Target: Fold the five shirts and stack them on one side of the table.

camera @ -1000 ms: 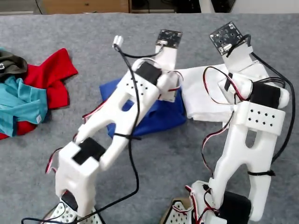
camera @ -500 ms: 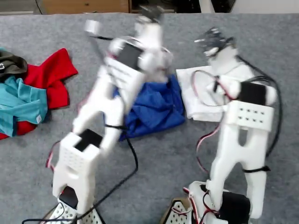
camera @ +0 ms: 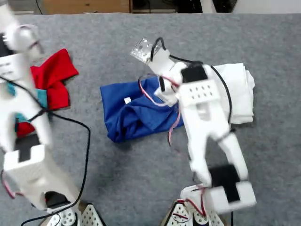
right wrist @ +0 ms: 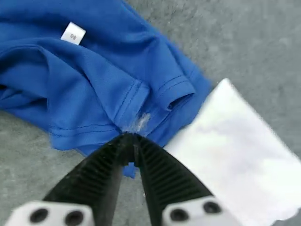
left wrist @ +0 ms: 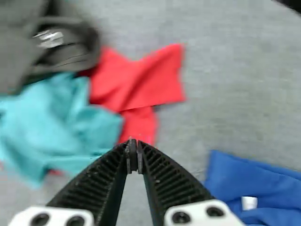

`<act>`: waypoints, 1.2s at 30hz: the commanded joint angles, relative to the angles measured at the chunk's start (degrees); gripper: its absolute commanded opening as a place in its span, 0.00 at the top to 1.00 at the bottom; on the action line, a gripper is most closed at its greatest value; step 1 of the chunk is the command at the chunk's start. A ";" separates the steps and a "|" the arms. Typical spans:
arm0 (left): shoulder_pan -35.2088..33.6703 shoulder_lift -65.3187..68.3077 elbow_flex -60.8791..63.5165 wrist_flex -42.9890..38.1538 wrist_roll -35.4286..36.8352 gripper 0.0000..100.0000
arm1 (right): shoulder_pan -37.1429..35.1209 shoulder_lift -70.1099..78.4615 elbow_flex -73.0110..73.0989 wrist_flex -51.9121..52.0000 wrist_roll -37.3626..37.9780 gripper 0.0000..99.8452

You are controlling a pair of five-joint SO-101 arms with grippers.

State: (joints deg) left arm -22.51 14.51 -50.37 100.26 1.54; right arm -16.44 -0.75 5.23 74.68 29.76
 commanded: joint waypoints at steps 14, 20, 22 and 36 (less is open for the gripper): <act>-14.07 -15.25 29.54 -4.57 -4.04 0.98 | 3.74 32.75 -39.16 13.71 -12.13 0.84; -13.98 -19.82 35.52 -7.74 -5.10 0.98 | 5.67 42.33 -49.71 13.89 -11.78 0.83; -13.89 -21.32 37.80 -9.14 -5.10 0.98 | 5.67 45.32 -53.58 13.98 -11.69 0.83; -13.71 -28.18 50.46 -16.44 -5.10 0.98 | 5.23 54.20 -78.02 27.78 -11.69 0.83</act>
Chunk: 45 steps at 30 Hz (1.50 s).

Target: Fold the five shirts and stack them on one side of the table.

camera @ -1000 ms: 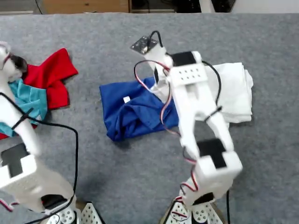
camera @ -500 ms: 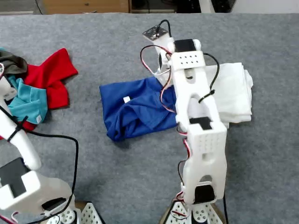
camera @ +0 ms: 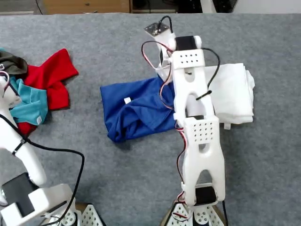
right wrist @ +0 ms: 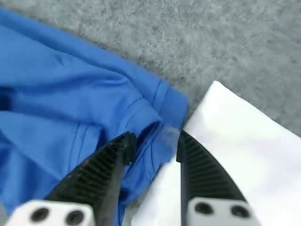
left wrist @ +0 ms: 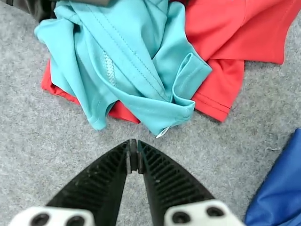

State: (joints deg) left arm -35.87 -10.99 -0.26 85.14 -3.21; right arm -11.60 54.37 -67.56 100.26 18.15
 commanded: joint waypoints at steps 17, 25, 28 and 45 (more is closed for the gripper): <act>-0.35 -4.97 1.23 -1.23 -0.44 0.98 | -0.57 -15.52 22.99 -0.35 -0.09 0.83; -0.26 -4.97 1.23 -1.41 -0.18 0.98 | -3.65 -11.82 25.98 -7.38 -0.53 0.83; -0.26 -4.97 1.23 -1.41 -0.18 0.98 | -4.26 -9.71 25.89 -9.23 -0.53 0.84; -0.18 -4.44 1.23 -1.41 0.00 0.98 | -1.36 -7.87 19.21 -9.93 -0.09 0.99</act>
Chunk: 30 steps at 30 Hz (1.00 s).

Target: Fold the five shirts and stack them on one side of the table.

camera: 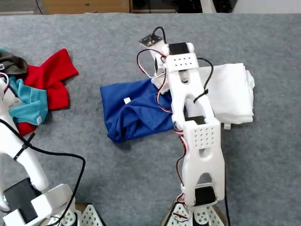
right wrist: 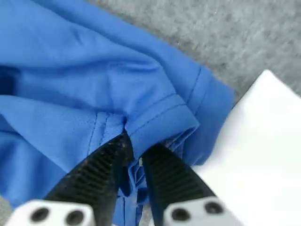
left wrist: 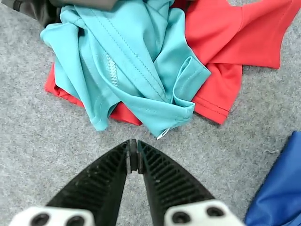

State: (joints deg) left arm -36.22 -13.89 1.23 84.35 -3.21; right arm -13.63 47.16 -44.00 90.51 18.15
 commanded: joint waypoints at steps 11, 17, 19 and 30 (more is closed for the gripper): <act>0.18 -1.63 -0.26 -0.62 0.00 0.98 | 3.82 -0.66 -7.34 -0.35 2.29 0.99; 0.18 -1.63 -0.26 -0.70 0.00 0.98 | 5.85 -0.66 -7.34 -0.79 3.52 0.99; 0.18 -1.63 -0.26 -0.70 0.00 0.98 | 5.93 -0.66 -7.34 -1.76 3.52 0.99; 0.18 -1.98 -0.26 -0.70 0.00 0.98 | 5.85 -0.92 -7.34 -1.49 3.52 0.92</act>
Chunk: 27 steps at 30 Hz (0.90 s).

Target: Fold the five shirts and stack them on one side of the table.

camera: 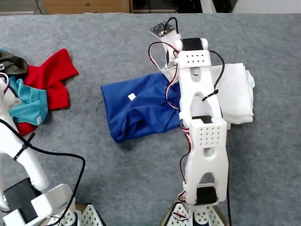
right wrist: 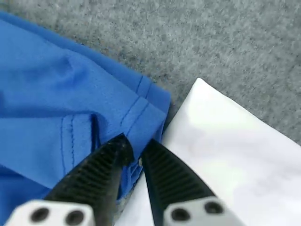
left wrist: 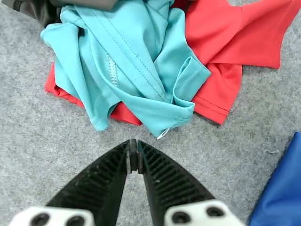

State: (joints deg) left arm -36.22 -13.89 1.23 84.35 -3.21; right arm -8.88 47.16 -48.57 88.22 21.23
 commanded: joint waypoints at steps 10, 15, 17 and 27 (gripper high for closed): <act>0.18 -1.98 -0.26 -0.70 -0.09 0.98 | -0.31 -1.01 -14.99 14.24 6.77 0.77; 0.09 -2.07 -0.26 -0.53 -0.18 0.98 | -0.31 -4.88 -14.90 14.24 6.77 0.80; 0.09 -2.07 -0.26 -0.53 -0.26 0.98 | -1.19 -9.10 -9.27 14.24 7.03 0.80; 0.09 -1.98 -0.26 -0.35 -0.26 0.98 | -8.48 -38.81 36.35 5.45 16.35 0.80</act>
State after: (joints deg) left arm -36.22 -13.89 1.23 84.35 -3.21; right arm -15.03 19.47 -25.80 98.33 34.86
